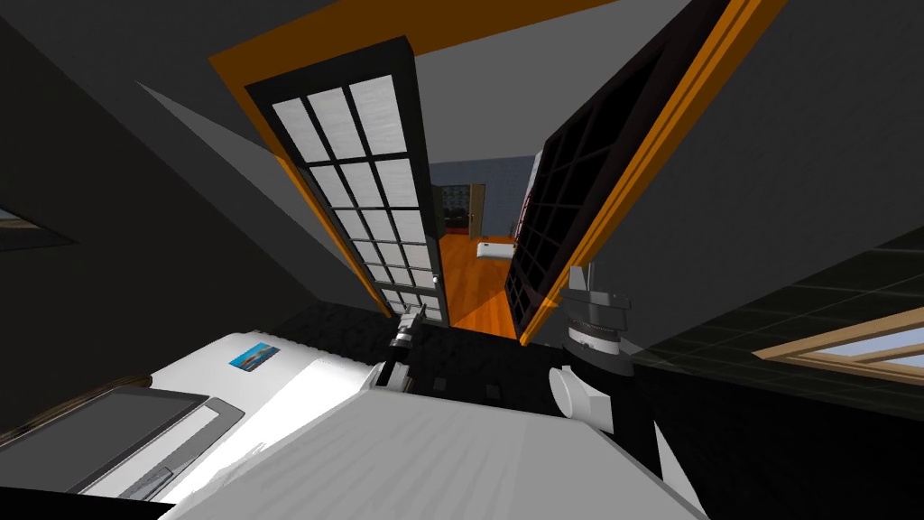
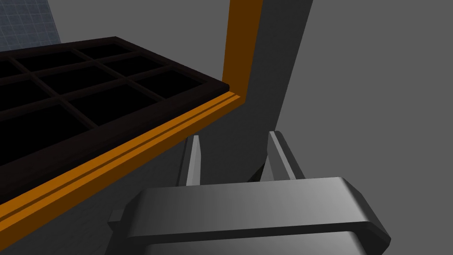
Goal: Push the door open
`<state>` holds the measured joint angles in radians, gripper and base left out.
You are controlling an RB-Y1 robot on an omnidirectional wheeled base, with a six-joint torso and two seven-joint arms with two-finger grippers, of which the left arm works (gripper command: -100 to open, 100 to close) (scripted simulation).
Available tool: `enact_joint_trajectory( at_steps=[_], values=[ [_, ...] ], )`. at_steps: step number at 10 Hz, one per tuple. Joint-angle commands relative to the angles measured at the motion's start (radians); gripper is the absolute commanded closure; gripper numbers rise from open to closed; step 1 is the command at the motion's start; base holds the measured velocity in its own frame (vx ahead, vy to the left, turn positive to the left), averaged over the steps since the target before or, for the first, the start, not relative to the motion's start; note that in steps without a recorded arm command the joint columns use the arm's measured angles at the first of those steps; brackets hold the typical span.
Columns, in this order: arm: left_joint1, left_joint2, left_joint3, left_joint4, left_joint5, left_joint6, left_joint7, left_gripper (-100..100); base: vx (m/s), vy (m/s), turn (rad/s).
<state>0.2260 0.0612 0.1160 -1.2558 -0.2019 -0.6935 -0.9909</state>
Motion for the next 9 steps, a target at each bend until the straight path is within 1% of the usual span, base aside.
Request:
enact_joint_trajectory(
  at_steps=[1,5,9],
  values=[
    [-0.011,-0.001,0.006,0.039,-0.011,-0.011,-0.042,-100,0.095,0.051,-0.083],
    [-0.042,-0.008,0.023,0.139,-0.036,-0.043,-0.133,-100,0.083,0.057,-0.064],
    [-0.069,-0.016,0.036,0.224,-0.057,-0.069,-0.21,-100,0.091,0.061,-0.062]
  ],
)
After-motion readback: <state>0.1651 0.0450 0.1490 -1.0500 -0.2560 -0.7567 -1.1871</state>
